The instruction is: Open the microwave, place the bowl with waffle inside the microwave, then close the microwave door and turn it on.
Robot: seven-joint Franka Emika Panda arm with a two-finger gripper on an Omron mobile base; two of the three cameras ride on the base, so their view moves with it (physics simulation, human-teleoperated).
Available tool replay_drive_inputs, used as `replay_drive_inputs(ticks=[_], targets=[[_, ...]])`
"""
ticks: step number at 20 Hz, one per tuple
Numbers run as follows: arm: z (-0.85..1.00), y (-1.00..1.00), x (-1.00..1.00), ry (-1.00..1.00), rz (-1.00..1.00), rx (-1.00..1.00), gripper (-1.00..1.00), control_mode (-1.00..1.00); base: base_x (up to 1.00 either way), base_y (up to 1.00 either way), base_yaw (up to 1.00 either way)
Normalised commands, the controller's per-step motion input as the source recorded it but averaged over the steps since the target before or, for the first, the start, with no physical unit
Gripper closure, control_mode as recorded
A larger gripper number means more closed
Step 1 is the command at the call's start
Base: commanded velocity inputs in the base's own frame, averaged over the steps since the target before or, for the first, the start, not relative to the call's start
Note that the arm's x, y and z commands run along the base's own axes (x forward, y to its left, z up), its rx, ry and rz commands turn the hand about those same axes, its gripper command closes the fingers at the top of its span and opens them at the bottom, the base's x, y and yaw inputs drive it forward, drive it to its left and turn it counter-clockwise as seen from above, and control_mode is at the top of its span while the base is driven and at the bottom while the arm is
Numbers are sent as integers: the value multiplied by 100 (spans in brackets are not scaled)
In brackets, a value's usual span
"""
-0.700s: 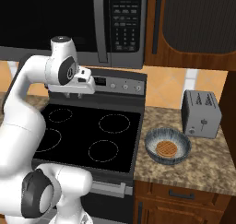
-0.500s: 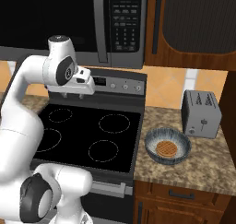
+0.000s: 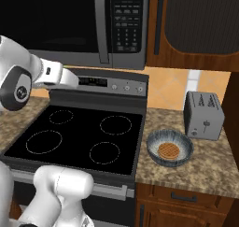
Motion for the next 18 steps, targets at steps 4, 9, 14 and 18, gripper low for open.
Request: replay_drive_inputs(ticks=[4, 9, 14, 18], targets=[[73, -51, 0, -73, -1, -40, -100, -100, 0, 0, 0], [61, -67, 3, -20, 0, 11, -100, -100, 0, 0, 0], [2, -16, 3, 0, 1, 9, -100, -100, 0, 0, 0], [19, 1, 40, 0, 0, 0, -100, -100, 0, 0, 0]])
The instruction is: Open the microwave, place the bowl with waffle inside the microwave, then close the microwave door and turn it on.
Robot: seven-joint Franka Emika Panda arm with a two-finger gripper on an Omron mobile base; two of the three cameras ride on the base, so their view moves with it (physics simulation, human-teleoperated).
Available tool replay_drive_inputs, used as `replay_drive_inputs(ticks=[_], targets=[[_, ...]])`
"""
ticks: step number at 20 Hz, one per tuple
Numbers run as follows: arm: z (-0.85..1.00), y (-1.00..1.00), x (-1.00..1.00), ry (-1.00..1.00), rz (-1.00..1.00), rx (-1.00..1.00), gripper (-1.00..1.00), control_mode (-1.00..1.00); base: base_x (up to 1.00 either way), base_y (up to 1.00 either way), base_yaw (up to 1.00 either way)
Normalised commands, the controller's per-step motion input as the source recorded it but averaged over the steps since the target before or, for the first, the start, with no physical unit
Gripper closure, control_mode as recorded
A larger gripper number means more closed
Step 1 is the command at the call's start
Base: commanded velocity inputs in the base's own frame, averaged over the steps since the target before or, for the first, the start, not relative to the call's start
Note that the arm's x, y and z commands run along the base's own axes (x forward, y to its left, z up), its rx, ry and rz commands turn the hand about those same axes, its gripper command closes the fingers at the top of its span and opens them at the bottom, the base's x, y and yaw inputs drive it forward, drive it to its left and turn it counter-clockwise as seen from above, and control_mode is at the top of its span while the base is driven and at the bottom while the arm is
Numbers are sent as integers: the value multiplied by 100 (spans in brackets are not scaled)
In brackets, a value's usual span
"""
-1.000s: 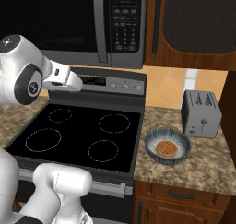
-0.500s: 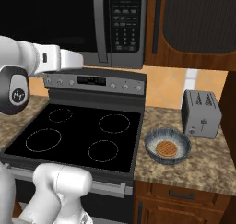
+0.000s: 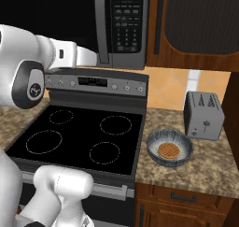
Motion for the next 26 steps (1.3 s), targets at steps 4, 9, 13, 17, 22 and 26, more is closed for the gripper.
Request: replay_drive_inputs(ticks=[4, 9, 13, 17, 22, 26], targets=[[38, 0, 68, 0, 7, 0, -100, -100, 0, 0, 0], [41, 0, 51, 0, 6, 2, -100, -100, 0, 0, 0], [1, 0, 35, 0, 0, 0, -100, -100, 0, 0, 0], [0, 0, 45, 0, 0, 2, -100, -100, 0, 0, 0], [-4, 0, 54, -3, 0, 8, -100, -100, 0, 0, 0], [-6, -8, 44, 0, 0, 14, -100, -100, 0, 0, 0]])
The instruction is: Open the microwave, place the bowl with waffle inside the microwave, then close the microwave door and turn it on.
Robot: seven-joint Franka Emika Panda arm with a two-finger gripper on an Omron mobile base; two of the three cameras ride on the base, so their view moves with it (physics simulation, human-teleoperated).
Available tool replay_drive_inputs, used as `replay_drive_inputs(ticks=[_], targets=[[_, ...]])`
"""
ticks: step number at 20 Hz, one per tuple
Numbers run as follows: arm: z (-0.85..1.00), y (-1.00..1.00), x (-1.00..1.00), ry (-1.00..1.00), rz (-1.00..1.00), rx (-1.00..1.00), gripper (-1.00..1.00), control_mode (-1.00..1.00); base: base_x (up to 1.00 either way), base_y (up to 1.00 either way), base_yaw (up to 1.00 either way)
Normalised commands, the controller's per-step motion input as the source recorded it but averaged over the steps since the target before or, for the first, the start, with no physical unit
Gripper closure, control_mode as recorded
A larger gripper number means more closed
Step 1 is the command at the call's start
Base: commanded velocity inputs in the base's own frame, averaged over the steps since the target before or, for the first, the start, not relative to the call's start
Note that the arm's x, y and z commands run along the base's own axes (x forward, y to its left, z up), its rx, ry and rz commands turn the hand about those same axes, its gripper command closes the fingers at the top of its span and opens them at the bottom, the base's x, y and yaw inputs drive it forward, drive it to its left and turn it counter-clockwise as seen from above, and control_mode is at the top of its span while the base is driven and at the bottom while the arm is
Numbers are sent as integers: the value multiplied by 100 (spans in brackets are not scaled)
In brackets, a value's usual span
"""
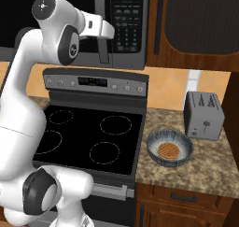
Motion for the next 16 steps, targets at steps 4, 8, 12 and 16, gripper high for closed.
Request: replay_drive_inputs(ticks=[4, 8, 12, 16], targets=[[-20, -7, 42, 0, 0, 10, -100, -100, 0, 0, 0], [-29, -1, 48, 0, 0, 3, -100, -100, 0, 0, 0], [-23, 0, 53, 0, 0, 1, -100, -100, 0, 0, 0], [-20, 0, 51, 0, 0, 1, -100, -100, 0, 0, 0]])
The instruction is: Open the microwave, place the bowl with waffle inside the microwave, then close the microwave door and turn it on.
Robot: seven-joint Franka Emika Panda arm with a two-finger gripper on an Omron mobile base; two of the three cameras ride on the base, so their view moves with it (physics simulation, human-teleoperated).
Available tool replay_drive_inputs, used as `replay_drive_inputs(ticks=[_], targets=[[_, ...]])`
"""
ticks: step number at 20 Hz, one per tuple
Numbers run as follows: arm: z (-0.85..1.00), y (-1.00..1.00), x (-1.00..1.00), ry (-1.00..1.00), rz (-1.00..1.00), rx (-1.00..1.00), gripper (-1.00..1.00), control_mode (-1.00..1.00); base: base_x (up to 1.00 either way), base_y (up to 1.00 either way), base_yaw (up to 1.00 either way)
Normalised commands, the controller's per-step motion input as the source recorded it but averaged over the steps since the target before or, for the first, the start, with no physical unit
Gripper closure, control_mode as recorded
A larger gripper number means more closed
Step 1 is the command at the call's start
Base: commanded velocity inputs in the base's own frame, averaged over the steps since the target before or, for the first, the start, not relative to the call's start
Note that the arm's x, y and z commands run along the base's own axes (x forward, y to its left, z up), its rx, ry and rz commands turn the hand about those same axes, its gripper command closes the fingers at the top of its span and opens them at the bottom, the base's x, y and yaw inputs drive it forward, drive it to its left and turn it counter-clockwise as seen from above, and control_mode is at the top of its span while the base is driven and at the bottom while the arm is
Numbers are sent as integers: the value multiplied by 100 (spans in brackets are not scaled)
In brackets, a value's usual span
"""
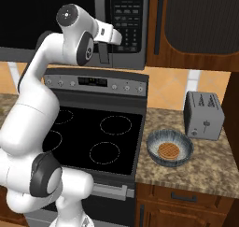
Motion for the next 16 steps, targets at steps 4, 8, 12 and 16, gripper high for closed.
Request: replay_drive_inputs(ticks=[4, 8, 12, 16], targets=[[-23, -2, 52, 0, 0, 1, -100, -100, 0, 0, 0], [-19, -1, 39, 0, 0, 0, 100, -100, 0, 0, 0], [0, 0, 4, 7, 0, 0, 100, -100, 0, 0, 0], [-1, 3, -17, 0, -6, 0, 100, -100, 0, 0, 0]])
